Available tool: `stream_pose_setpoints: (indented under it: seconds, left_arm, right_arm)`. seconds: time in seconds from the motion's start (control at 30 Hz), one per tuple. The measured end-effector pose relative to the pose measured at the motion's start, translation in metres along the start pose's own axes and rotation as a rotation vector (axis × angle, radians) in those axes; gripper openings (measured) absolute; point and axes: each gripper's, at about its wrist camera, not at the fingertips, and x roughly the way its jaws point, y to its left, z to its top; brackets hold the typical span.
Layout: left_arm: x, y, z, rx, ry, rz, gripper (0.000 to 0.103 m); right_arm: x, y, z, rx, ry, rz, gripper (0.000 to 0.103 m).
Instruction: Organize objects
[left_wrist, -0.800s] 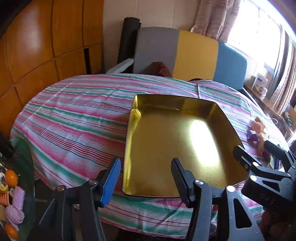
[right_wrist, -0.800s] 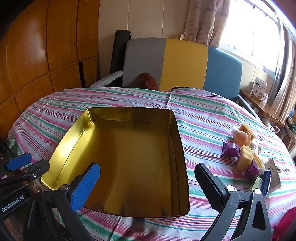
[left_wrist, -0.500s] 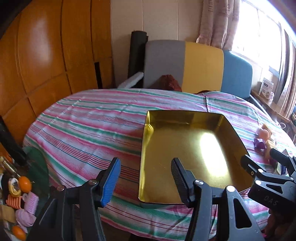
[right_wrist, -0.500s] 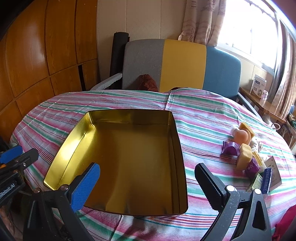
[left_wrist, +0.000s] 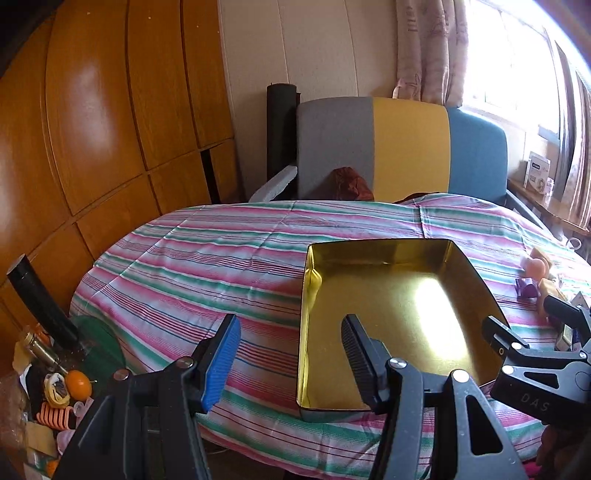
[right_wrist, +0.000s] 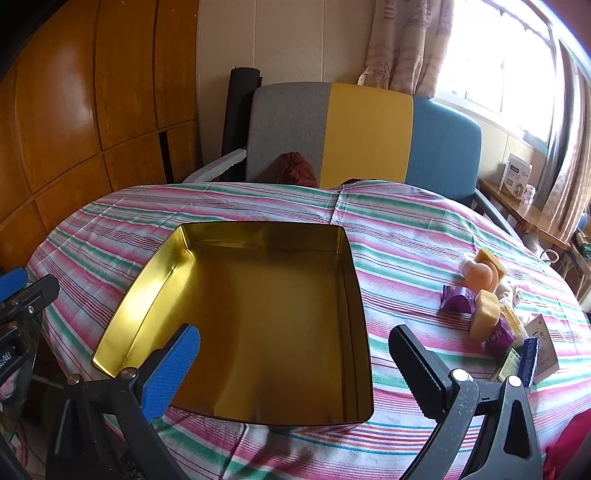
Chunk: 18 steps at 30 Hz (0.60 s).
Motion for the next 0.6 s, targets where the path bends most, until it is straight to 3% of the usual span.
stream_pose_setpoints:
  seconds: [0.6]
  left_arm:
    - [0.0057, -0.0089, -0.0035, 0.021, 0.036, -0.016, 0.058]
  right_arm:
    - [-0.0011, -0.0078, 0.0013, 0.006, 0.0, -0.007, 0.103]
